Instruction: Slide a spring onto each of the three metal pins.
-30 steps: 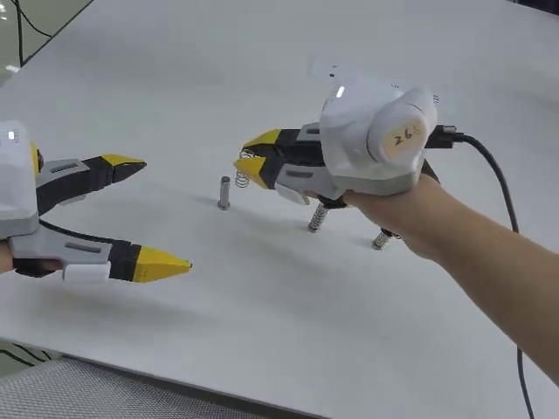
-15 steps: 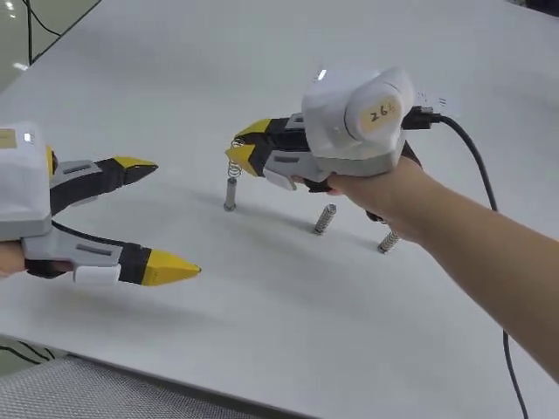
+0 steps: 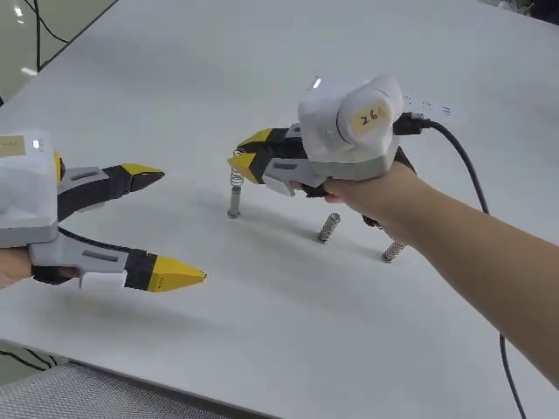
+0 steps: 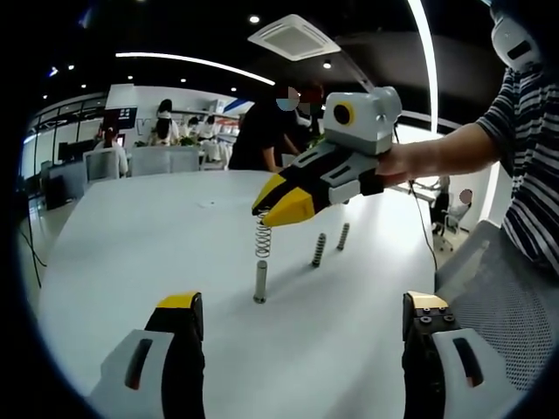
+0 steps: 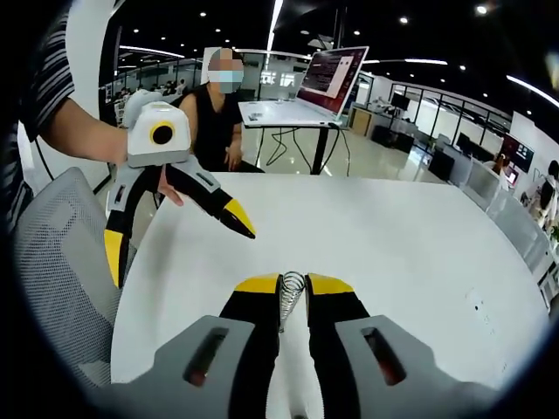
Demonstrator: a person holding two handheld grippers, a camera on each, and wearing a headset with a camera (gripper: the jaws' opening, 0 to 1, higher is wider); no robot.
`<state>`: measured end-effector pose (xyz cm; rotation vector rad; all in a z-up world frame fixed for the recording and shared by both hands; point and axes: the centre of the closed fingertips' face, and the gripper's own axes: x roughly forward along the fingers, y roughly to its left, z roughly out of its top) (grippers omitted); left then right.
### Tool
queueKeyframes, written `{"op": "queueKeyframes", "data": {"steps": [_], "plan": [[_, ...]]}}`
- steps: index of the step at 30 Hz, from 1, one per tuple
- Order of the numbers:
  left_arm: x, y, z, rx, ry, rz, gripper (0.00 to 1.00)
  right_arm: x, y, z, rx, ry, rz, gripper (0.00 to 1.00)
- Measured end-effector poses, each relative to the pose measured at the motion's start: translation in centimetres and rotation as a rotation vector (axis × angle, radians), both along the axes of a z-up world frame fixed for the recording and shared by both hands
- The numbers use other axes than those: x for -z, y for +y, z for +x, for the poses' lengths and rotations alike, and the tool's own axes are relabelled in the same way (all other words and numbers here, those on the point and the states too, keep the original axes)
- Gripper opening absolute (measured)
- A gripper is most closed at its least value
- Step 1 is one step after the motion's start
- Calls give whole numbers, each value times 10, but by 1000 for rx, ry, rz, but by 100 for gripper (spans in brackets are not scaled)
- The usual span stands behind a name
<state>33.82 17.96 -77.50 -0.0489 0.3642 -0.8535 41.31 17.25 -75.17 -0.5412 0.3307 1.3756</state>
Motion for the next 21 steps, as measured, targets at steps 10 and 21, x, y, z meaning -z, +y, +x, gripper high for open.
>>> {"op": "queueKeyframes", "data": {"steps": [10, 21], "plan": [[2, 1, -2, -1, 4, 6, 93, 10, -2, 0, 1, 4, -17, 12], [3, 2, -4, 0, 9, 8, 92, 16, 0, 1, 2, 11, -23, 12]]}}
